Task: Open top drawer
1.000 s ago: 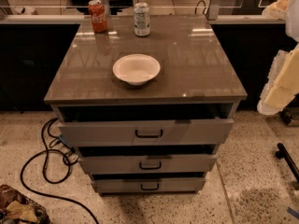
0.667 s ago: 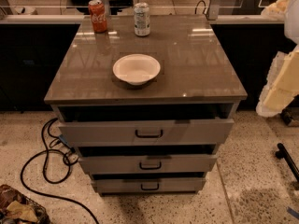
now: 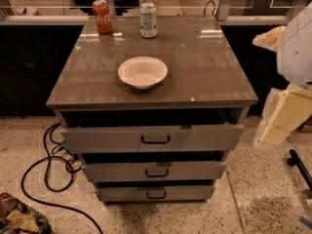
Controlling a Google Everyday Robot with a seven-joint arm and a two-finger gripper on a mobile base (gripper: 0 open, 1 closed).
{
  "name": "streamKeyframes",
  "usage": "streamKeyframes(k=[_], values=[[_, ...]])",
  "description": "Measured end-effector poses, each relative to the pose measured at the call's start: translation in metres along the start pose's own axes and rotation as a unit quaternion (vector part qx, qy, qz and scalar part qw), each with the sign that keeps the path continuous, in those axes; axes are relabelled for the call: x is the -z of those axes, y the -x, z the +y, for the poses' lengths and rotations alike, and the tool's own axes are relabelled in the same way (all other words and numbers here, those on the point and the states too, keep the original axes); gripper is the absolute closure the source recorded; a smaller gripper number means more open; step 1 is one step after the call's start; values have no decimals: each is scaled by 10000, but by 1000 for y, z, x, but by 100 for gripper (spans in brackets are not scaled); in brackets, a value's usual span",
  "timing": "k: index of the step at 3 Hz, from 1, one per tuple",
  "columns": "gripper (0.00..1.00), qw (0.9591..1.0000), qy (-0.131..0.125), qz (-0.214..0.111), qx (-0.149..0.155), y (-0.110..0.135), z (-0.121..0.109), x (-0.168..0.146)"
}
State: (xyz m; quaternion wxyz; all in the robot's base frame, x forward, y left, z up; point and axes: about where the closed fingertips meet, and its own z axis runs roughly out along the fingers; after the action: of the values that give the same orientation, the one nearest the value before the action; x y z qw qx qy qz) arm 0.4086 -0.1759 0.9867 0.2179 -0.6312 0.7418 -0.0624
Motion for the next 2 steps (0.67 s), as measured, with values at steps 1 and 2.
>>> streamKeyframes(k=[1,2], values=[[0,9997,31,-62,253,12,21,-28],[0,9988,-219,195,392,37,34,-71]])
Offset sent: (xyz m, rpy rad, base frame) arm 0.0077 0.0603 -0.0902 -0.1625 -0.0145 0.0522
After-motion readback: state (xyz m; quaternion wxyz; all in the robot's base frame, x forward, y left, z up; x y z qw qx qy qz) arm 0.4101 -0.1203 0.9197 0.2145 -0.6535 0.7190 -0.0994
